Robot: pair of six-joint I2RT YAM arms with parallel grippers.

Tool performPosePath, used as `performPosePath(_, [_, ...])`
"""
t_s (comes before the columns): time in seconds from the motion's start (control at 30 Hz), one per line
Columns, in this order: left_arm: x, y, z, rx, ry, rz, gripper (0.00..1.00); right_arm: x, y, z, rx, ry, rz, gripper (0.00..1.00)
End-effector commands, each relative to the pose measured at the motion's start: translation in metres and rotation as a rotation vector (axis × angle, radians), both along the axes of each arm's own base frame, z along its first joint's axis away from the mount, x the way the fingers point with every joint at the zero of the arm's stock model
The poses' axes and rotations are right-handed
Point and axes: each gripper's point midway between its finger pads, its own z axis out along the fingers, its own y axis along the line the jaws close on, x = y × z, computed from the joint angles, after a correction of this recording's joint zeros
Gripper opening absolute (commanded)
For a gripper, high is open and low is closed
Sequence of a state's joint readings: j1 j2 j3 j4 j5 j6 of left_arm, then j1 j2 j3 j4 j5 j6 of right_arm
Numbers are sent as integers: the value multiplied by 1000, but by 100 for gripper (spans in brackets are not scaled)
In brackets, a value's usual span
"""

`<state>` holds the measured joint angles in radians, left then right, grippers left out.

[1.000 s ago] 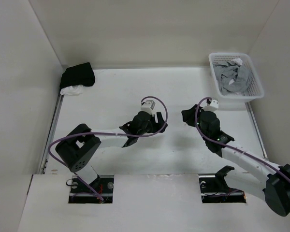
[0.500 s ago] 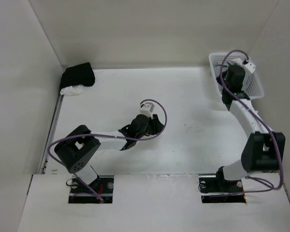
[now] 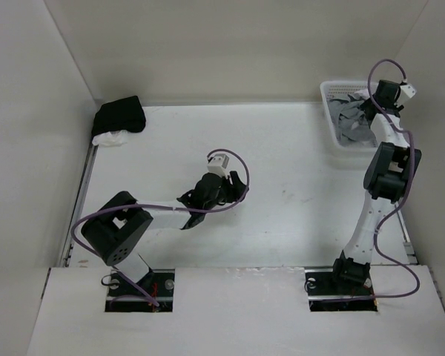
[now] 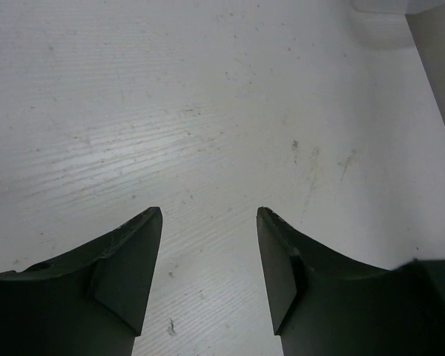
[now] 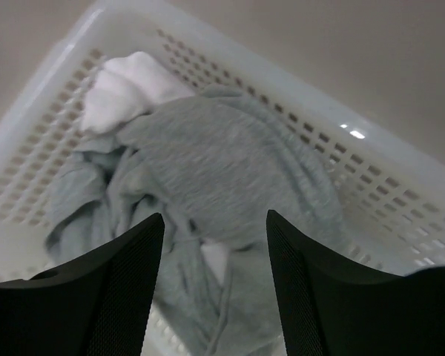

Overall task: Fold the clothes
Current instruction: Grab the tank top from the pile

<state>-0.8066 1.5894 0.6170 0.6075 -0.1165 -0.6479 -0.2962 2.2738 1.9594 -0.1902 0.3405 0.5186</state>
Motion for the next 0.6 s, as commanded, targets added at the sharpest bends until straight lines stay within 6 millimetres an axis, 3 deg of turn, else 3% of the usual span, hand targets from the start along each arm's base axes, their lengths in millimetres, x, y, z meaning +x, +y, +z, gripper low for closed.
performPosePath(0.0, [7,0,24,-94,-38,5,52,3,-16,-7,-7,34,-13,62])
performPosePath(0.13, [11,3,23,-102,-31,16,52,7,-24,-29,20,50,-33,58])
performPosePath(0.2, [12,4,23,-104,-32,20,52,11,-22,-37,50,43,-32,39])
performPosePath(0.23, [12,5,23,-105,-33,23,52,12,-20,-39,76,23,-30,19])
performPosePath(0.27, [13,6,23,-106,-34,26,52,13,-19,-34,83,-3,-37,9])
performPosePath(0.33, [14,7,21,-104,-30,28,52,14,-14,-11,80,-100,-34,2])
performPosePath(0.4, [14,6,22,-105,-31,25,52,10,-11,30,38,-237,-25,1])
performPosePath(0.5, [13,4,23,-109,-31,18,52,-7,16,121,-9,-446,3,1])
performPosePath(0.57, [13,4,25,-113,-36,18,52,-28,44,186,-24,-577,41,1])
